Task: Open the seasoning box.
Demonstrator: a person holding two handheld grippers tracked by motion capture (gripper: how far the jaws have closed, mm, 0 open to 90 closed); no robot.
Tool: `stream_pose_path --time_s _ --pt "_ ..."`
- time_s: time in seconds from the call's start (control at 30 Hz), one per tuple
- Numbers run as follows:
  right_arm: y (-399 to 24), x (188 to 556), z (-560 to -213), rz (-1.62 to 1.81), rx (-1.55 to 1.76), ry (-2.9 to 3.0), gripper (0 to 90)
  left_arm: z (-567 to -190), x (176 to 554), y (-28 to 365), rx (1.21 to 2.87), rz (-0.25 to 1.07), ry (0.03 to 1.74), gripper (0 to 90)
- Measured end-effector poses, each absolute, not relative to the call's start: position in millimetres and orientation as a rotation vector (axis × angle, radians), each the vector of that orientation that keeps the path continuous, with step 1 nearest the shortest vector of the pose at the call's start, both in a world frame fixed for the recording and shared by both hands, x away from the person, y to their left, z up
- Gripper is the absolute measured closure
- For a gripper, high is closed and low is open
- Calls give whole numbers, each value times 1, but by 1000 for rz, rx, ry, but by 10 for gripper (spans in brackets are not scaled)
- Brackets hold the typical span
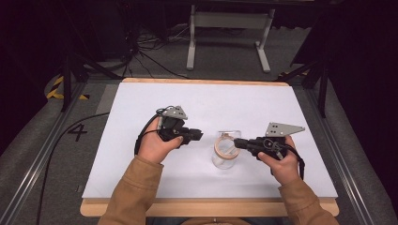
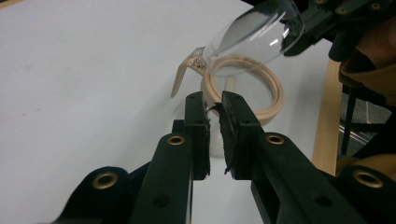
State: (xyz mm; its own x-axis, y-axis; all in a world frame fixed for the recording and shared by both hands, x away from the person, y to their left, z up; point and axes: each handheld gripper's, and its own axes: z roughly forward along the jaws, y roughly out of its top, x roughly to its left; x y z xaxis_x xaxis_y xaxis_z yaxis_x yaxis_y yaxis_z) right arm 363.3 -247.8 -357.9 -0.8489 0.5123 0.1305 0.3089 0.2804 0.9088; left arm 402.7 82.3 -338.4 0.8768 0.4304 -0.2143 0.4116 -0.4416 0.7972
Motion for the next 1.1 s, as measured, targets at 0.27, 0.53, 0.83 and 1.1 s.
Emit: stream_pose_path --time_s 0.27,0.53,0.83,1.1 --pt "-249 375 -354 1626 757 2347 900 -342 394 101 2103 24 651 797" --pt "-248 387 -351 1647 748 2338 900 -348 384 118 2097 32 712 788" --pt "-253 404 -355 1671 814 2316 900 -351 378 133 2085 48 760 772" --pt "-257 413 -363 1635 872 2310 900 -352 376 137 2080 53 772 755"
